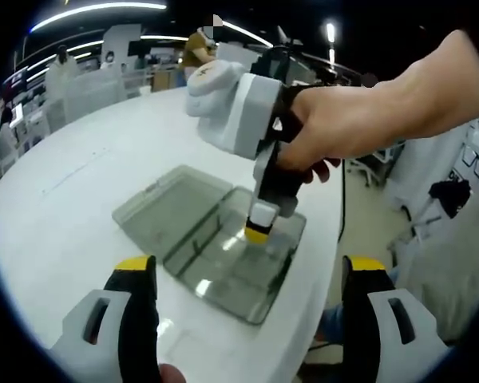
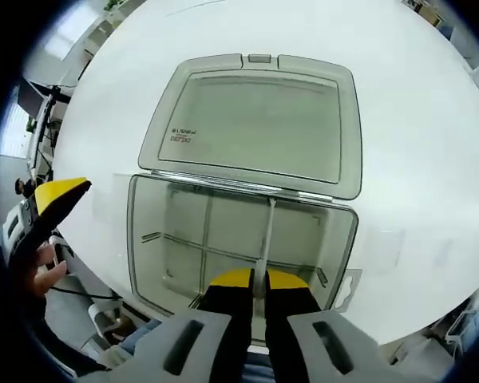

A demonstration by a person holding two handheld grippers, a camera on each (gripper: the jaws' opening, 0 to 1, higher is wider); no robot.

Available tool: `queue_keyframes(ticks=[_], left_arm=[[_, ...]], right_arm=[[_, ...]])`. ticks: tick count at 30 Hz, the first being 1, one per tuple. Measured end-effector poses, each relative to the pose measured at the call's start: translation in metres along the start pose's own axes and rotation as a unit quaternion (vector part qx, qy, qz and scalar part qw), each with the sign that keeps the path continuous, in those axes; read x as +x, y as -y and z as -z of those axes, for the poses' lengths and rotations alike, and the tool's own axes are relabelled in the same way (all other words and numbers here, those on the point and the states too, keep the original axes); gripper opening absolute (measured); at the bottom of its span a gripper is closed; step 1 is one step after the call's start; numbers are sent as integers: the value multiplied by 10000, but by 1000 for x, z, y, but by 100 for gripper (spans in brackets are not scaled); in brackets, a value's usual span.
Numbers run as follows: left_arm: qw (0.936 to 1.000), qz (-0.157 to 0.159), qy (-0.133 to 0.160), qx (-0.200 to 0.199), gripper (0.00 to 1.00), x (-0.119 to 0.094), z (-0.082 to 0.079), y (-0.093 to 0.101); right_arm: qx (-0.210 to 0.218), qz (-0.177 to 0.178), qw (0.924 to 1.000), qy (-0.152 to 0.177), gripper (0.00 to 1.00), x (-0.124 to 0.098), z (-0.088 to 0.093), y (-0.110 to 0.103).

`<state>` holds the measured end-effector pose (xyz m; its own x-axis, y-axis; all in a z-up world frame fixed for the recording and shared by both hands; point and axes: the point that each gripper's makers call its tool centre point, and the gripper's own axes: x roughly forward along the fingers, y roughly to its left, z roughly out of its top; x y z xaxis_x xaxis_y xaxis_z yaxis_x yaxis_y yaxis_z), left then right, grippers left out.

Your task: Insert the divider into the dual guide fixture by aligning both edges with the guide slots and pushing it downward to the bottom, including one-sided entry, uneven engagement, binding, and posture correction.

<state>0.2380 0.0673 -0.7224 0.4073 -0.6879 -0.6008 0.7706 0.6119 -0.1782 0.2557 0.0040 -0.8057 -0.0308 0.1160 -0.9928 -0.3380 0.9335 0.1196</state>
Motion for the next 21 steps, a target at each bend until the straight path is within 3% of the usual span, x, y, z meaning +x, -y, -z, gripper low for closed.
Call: queue_keyframes(ticks=[11,21], left_arm=[[10000,-63,-15,-51,94,-3,3,-1],[10000,-57,17,-46,93,-1,0,3]], right_arm=[[229,-37,9997,38,0,-1,2,-1],[-50,65,9998,169,0,-2,2,-1]])
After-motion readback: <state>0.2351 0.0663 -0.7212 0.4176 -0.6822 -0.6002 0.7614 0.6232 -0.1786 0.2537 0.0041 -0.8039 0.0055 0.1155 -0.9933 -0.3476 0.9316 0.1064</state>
